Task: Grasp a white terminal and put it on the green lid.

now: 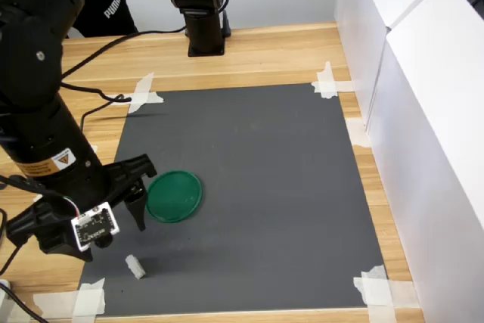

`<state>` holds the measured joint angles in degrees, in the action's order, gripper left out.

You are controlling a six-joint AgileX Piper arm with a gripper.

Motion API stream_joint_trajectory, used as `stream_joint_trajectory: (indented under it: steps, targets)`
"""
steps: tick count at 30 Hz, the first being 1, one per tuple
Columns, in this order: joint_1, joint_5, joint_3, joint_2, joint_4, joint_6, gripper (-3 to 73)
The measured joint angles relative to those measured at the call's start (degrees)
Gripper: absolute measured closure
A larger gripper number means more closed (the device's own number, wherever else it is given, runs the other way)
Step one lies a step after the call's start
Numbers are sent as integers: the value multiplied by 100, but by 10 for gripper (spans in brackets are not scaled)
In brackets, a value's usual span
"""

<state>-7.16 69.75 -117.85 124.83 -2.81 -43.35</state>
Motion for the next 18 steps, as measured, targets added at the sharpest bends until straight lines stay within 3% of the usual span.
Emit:
stream_joint_trajectory:
  steps: [18]
  targets:
    - [196, 18, -11, 153, 23, 661, -1]
